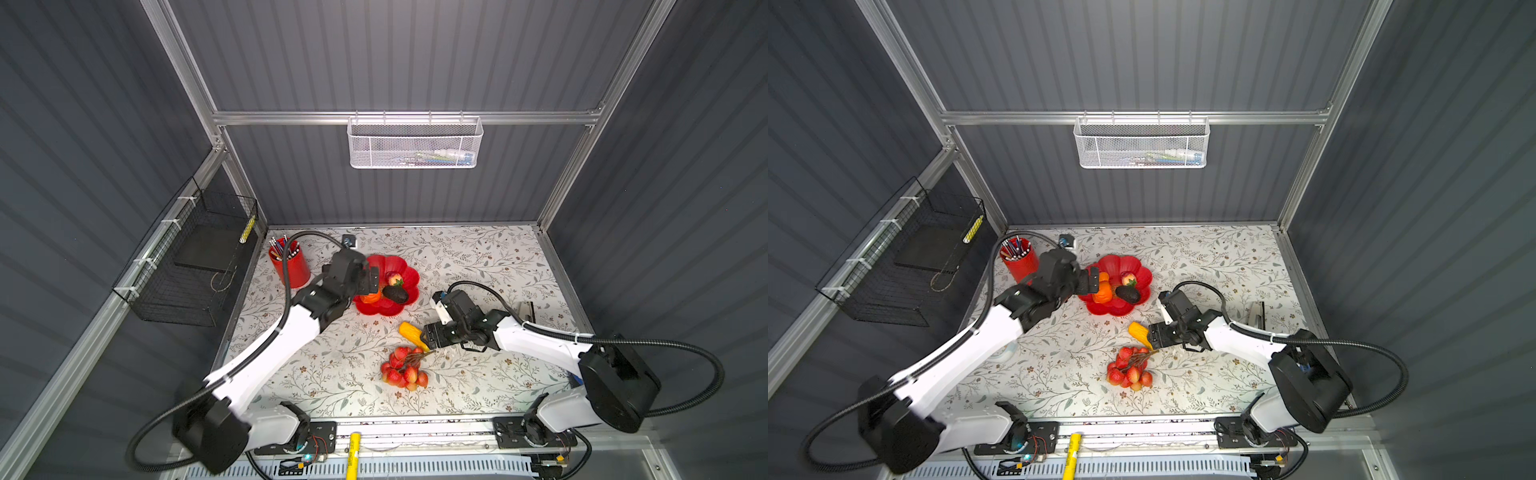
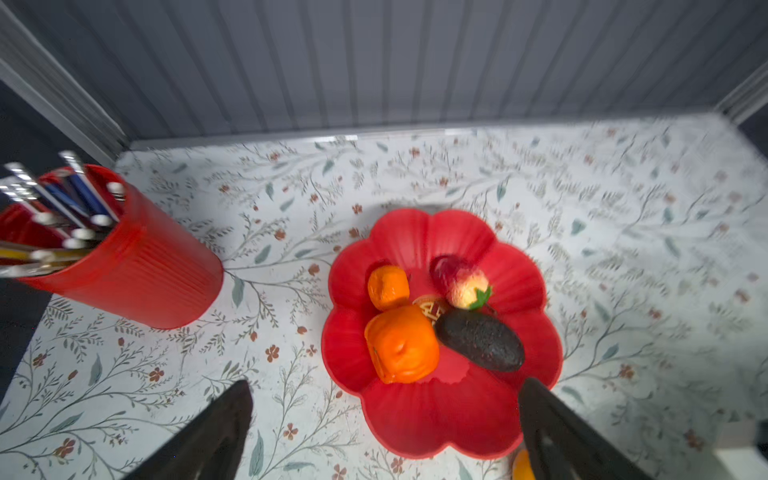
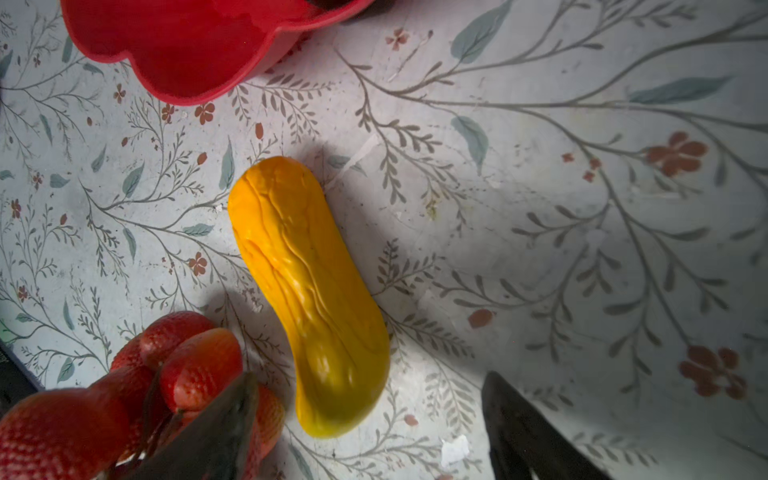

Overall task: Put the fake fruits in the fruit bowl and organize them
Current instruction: 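Grasp the yellow squash with the right gripper and place it in the bowl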

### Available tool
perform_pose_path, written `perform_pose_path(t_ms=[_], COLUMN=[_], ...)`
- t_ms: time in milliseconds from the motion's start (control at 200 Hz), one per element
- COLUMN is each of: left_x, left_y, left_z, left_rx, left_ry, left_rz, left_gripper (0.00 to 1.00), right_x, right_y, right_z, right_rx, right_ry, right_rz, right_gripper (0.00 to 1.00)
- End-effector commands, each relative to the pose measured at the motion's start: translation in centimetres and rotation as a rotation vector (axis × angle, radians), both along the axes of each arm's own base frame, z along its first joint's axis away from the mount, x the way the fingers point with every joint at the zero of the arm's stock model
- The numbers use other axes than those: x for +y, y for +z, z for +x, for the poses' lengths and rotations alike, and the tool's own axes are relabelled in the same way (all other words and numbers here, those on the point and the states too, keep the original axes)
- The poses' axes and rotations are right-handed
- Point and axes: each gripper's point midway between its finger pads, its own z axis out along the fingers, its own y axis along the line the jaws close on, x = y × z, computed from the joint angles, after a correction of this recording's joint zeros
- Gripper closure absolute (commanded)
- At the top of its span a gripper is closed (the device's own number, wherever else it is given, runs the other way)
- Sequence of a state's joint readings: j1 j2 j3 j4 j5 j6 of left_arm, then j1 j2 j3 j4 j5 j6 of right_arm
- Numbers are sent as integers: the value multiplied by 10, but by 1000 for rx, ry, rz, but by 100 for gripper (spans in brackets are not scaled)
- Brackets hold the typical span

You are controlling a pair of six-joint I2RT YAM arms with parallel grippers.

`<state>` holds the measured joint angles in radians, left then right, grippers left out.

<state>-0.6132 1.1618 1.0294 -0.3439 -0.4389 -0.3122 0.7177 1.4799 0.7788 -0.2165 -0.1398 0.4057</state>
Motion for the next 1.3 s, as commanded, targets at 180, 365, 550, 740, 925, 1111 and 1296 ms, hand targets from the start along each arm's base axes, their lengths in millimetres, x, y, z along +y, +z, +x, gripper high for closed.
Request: perform_pose_path(t_ms=[180,365,550,740,925,1111,1296], left_x=[71,99,102,93,87,83,78], left_y=[-4,-7,-5,-10,-10,-10,-8], left_z=[-67,-94,-96,-89,-86,-89,-97], left_rx=[-119,-142,-156,-134,-140,-137,-126], left_ry=[195,266,273,256,223,184,124], left_rz=[-221,-266,-279,-267,-264,-268,-272], left_gripper=[0,0,0,0,0,0,0], right_x=[30,36,20,-11,-25,-5,27], right_y=[-12,-28,-32,-7,45,85,79], right_z=[14,18,21,21,40,86,130], right_rx=[-19,1,-23,-93,-202,-276,-260], right_ry=[62,66,23,-37,-75,-56,-19], right_rz=[-59,-98,-164,-227,-173,-134,-125], right_gripper=[19,27,48,58,58,58,57])
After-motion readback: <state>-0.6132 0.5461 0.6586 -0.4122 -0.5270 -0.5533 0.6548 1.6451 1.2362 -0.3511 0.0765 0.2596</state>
